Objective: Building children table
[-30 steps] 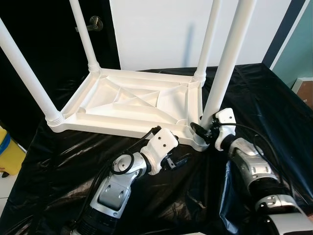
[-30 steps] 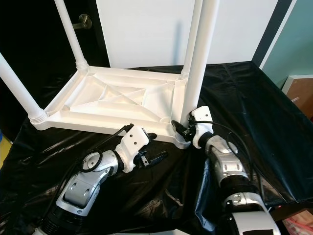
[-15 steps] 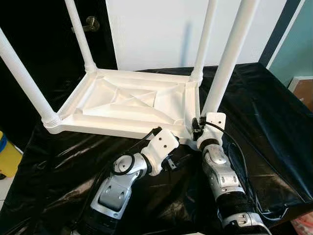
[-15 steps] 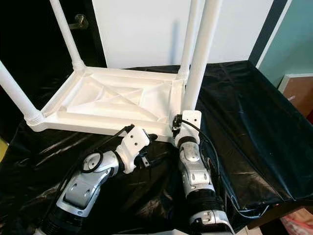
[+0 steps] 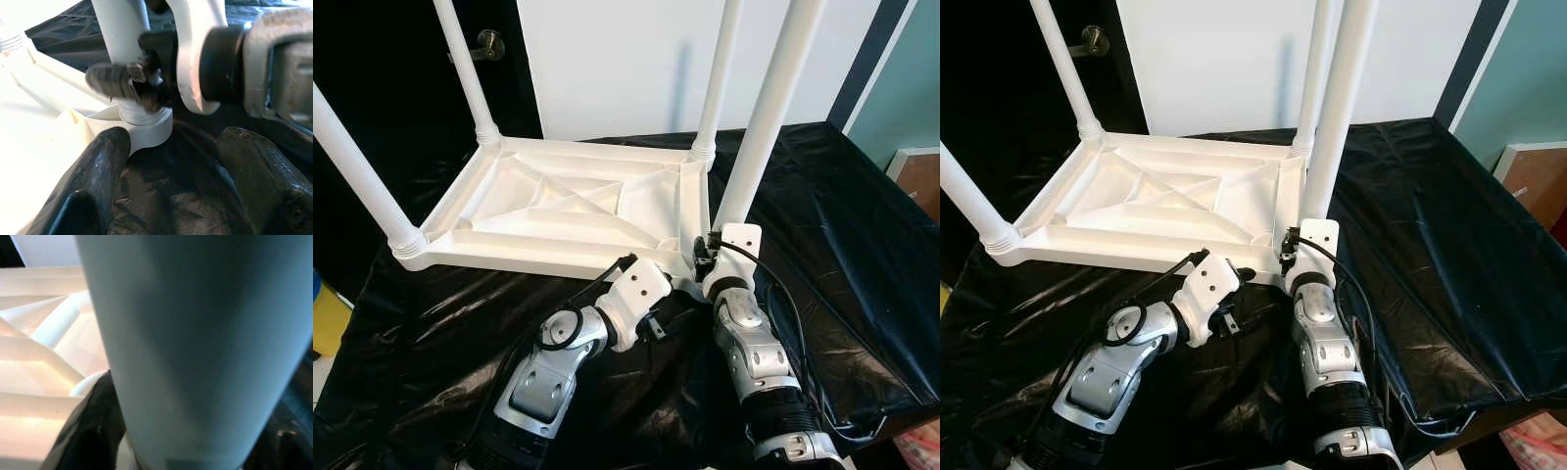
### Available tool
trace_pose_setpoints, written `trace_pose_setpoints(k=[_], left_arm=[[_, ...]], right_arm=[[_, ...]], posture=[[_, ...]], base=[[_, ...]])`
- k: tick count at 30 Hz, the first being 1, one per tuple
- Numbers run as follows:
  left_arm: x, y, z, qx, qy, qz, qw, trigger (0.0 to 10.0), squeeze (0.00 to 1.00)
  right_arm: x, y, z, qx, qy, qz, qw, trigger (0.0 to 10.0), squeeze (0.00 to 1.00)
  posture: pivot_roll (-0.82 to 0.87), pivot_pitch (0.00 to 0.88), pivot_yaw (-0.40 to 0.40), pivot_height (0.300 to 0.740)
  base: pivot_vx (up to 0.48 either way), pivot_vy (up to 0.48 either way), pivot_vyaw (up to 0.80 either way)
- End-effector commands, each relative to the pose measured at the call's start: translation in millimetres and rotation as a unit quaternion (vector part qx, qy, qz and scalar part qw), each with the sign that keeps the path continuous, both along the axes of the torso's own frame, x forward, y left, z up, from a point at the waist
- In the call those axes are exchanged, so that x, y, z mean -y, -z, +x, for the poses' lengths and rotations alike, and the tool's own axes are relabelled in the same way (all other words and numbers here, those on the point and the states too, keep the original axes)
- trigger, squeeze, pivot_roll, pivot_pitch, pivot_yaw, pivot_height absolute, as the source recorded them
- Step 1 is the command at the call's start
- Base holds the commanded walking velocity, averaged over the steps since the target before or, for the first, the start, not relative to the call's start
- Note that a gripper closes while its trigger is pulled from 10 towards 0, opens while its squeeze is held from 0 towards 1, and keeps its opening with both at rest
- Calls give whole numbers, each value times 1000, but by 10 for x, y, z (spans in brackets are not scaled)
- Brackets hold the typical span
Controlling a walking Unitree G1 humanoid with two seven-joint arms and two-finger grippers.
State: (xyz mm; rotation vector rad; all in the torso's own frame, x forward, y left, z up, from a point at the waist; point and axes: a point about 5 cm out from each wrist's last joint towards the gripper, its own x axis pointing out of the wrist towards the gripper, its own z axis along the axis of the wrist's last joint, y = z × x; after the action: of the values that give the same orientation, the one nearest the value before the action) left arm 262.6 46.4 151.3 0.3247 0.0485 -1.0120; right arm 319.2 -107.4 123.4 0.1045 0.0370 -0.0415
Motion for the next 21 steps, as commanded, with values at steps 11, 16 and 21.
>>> trace_pose_setpoints(k=[11,16,21], left_arm=[[-21,14,19,4,-31,2,1000,10000,0],[-12,16,20,5,-26,4,1000,10000,0],[8,4,37,8,-18,5,1000,10000,0]], right_arm=[[323,-46,-106,45,-116,-9,992,10000,1000],[496,-49,-127,55,-182,-18,982,10000,1000],[602,-48,-54,50,-265,-48,962,10000,0]], posture=[[-24,13,-9,740],[-31,10,-3,740],[-42,0,9,740]], base=[[0,0,0],[0,0,0],[0,0,0]])
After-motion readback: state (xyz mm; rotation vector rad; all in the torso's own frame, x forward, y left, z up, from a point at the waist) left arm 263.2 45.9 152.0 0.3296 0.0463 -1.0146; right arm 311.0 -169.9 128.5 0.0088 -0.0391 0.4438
